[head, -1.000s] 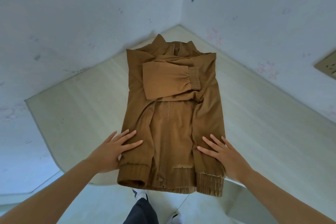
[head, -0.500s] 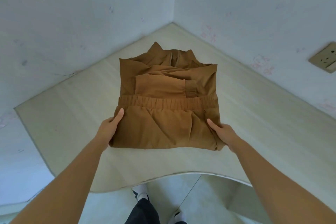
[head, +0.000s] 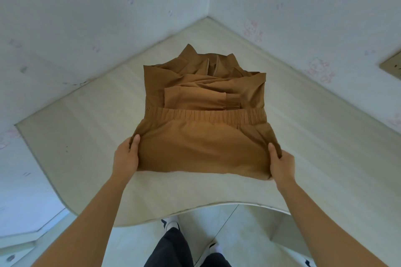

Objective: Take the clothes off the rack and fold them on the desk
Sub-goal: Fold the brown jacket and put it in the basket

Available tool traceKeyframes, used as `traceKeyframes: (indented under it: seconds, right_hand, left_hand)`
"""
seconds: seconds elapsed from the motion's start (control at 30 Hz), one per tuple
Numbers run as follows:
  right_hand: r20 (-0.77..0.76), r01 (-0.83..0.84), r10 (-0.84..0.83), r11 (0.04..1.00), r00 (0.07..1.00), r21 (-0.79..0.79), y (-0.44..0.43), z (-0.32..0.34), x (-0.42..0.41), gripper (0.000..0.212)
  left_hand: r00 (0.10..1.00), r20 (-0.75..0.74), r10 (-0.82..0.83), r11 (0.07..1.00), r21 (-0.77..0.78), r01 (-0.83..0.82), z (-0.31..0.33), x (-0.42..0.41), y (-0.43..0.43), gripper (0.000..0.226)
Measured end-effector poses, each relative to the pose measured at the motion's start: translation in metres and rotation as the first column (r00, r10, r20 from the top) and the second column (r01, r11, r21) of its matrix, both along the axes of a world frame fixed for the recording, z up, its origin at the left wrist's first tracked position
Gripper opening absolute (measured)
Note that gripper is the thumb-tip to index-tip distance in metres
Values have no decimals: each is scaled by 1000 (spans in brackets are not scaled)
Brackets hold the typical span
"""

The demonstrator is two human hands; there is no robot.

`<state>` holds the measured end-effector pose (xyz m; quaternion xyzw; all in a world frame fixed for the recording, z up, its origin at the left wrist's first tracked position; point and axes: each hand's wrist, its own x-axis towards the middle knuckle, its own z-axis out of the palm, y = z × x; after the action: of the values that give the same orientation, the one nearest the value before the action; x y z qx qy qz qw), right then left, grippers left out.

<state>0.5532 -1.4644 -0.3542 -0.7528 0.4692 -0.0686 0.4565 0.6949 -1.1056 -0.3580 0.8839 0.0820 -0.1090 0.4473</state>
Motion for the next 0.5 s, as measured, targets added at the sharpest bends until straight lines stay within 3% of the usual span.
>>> traceKeyframes:
  seconds: [0.07, 0.13, 0.2, 0.27, 0.33, 0.4, 0.5]
  right_hand:
    - [-135, -71, 83, 993, 987, 89, -10, -9, -4, 51]
    - [-225, -182, 195, 980, 955, 77, -17, -10, -8, 50]
    - [-243, -292, 271, 955, 931, -54, -23, -4, -15, 49]
    - [-192, -357, 323, 915, 927, -186, -26, 0, -23, 32]
    - [-163, -388, 355, 876, 921, -288, -31, -3, -31, 18]
    - [-228, -501, 446, 782, 865, -370, -38, -7, -36, 51]
    - [-422, -688, 544, 533, 725, -493, -43, -10, -36, 97]
  left_hand:
    - [999, -32, -40, 989, 143, 44, -14, -3, 8, 43]
    - [999, -41, -35, 990, 135, 40, -20, -5, 12, 44]
    - [999, -42, 31, 998, 49, -29, -17, -7, 16, 37]
    - [998, 14, 54, 998, 20, -54, -15, -8, 26, 25]
    - [990, 117, -73, 993, 104, 61, -18, -8, 40, 43]
    - [935, 185, -301, 920, 314, 234, -22, -5, 50, 75]
    - [807, 155, -569, 696, 613, 373, -23, 3, 53, 109]
